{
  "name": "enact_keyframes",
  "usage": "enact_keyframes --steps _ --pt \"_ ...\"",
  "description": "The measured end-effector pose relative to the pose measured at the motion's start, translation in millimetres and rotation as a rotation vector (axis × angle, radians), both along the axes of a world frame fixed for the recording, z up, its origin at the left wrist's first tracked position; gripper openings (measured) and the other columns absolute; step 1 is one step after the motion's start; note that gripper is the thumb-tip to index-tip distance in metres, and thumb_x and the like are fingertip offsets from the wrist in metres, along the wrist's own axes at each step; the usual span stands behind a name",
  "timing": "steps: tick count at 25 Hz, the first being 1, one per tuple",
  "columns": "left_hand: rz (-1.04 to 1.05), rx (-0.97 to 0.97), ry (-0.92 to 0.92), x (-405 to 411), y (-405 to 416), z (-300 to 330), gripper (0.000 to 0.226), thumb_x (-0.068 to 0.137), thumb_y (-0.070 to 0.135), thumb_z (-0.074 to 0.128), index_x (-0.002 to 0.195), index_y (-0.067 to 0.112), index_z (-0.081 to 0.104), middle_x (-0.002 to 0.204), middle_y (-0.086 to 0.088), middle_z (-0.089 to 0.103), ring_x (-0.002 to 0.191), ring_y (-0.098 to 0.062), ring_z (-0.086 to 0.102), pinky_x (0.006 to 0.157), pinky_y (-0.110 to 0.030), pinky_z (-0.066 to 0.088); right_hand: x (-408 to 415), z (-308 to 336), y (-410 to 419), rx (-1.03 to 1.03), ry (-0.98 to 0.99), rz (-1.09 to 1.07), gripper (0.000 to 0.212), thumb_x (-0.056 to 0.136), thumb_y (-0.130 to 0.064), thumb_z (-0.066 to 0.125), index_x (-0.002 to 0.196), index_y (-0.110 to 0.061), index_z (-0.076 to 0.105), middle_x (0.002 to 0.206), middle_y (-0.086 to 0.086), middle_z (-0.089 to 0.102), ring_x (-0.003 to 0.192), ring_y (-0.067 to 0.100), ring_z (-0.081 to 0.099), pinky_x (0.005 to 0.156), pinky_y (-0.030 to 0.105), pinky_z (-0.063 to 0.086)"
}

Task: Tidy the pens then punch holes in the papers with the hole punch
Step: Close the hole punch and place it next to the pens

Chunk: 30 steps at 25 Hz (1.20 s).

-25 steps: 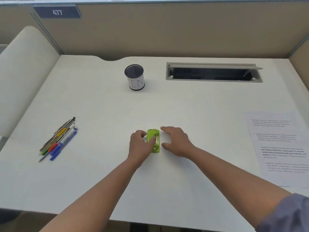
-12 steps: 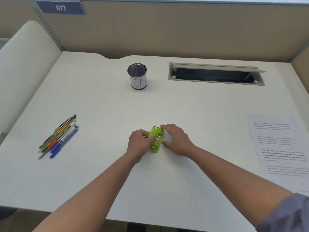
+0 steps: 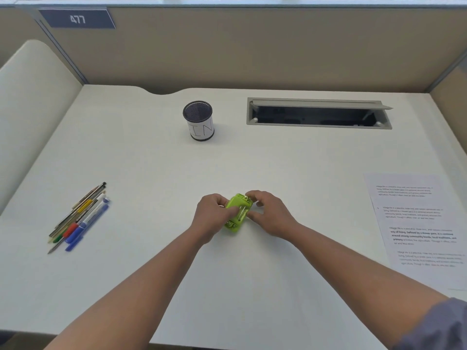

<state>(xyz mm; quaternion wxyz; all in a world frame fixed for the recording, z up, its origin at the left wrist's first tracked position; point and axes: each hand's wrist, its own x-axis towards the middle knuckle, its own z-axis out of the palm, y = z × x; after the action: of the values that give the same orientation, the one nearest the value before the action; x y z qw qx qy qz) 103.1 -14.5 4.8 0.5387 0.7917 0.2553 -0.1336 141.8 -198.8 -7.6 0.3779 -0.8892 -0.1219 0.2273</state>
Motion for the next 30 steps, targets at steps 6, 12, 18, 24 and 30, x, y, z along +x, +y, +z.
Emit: enact_keyframes --steps 6,12,18,24,30 --pt "0.051 -0.032 0.001 -5.2 0.6 -4.5 0.043 0.064 0.034 0.084 0.085 0.002 0.064 0.08 -0.009 0.069 0.067 -0.019 0.062 0.065 -0.036 0.05 -3.2 2.3 6.9 0.053 0.045 -0.039 0.044 0.09 -0.02 0.069 0.132 -0.025 0.059 0.119 0.002 0.065 0.096 0.021 0.062 0.082 0.028 0.047" --pt "0.138 -0.075 0.014 -4.0 16.2 -8.7 0.033 0.073 0.03 0.085 0.074 0.012 0.059 0.07 -0.002 0.057 0.063 -0.02 0.05 0.063 -0.032 0.039 -4.2 0.6 15.6 0.068 0.169 -0.096 0.052 0.091 -0.012 0.064 0.141 -0.021 0.055 0.108 -0.005 0.057 0.092 0.01 0.057 0.084 0.024 0.043" --pt "0.191 -0.067 0.052 -4.6 45.7 -8.9 0.03 0.073 0.02 0.086 0.073 0.012 0.057 0.068 -0.002 0.054 0.06 -0.019 0.048 0.06 -0.029 0.038 -5.6 -1.8 16.3 0.061 0.194 -0.114 0.05 0.091 -0.014 0.066 0.139 -0.023 0.054 0.102 -0.009 0.049 0.098 0.01 0.053 0.08 0.023 0.044" --pt "0.2 -0.043 0.07 -11.0 51.3 -14.7 0.031 0.069 0.015 0.086 0.07 0.013 0.055 0.065 -0.003 0.051 0.061 -0.021 0.045 0.061 -0.031 0.037 -6.1 -2.5 15.7 0.075 0.212 -0.137 0.047 0.09 -0.016 0.067 0.135 -0.024 0.056 0.103 -0.009 0.05 0.096 0.007 0.053 0.072 0.02 0.044" --pt "0.201 0.018 0.074 -11.8 58.3 -13.4 0.029 0.069 0.017 0.085 0.07 0.012 0.056 0.069 -0.004 0.056 0.062 -0.022 0.049 0.06 -0.031 0.04 -8.2 -2.7 16.8 0.062 0.156 -0.104 0.044 0.09 -0.015 0.066 0.133 -0.019 0.057 0.114 -0.006 0.051 0.103 0.01 0.053 0.089 0.026 0.046"
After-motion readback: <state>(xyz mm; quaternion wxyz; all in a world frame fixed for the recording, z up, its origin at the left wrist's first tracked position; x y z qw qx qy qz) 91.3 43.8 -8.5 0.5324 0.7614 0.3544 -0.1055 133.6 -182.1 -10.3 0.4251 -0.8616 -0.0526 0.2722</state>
